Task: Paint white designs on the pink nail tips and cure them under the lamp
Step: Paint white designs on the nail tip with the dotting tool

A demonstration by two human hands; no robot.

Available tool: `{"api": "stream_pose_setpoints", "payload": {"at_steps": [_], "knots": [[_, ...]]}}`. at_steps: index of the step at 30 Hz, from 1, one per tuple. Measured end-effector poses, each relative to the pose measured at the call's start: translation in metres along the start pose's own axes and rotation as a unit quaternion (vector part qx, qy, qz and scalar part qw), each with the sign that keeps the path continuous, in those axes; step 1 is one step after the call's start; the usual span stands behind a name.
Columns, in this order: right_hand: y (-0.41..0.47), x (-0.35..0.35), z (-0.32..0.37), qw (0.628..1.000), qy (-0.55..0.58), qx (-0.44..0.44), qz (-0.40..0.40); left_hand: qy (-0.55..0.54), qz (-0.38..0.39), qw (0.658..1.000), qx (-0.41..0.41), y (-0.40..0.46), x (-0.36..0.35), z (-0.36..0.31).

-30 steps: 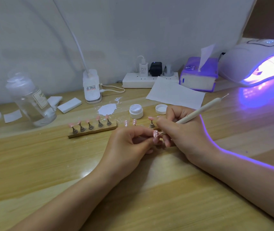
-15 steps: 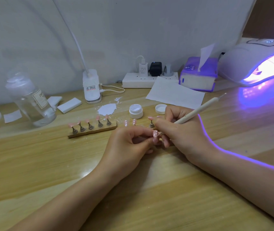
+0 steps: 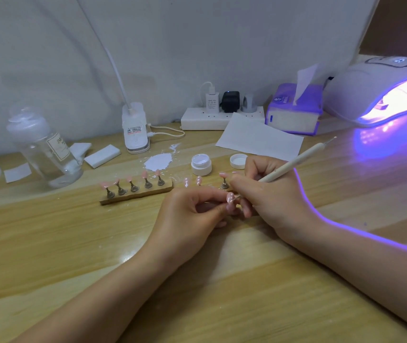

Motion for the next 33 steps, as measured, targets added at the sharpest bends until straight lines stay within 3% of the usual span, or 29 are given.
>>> {"api": "stream_pose_setpoints", "payload": {"at_steps": [33], "knots": [[-0.0015,-0.0013,0.001,1.0,-0.011,0.001,-0.001,0.01,0.001,1.0,0.0,0.0002,0.0,-0.0008]]}}
Point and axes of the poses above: each hand's wrist, its own y-axis towards the middle knuckle, its own x-axis out of the back of the hand, z = x × y, the point moved 8 cm from there along y, towards the middle knuckle, and after that the axes turned 5 degrees about -x, right-handed, at the moved point
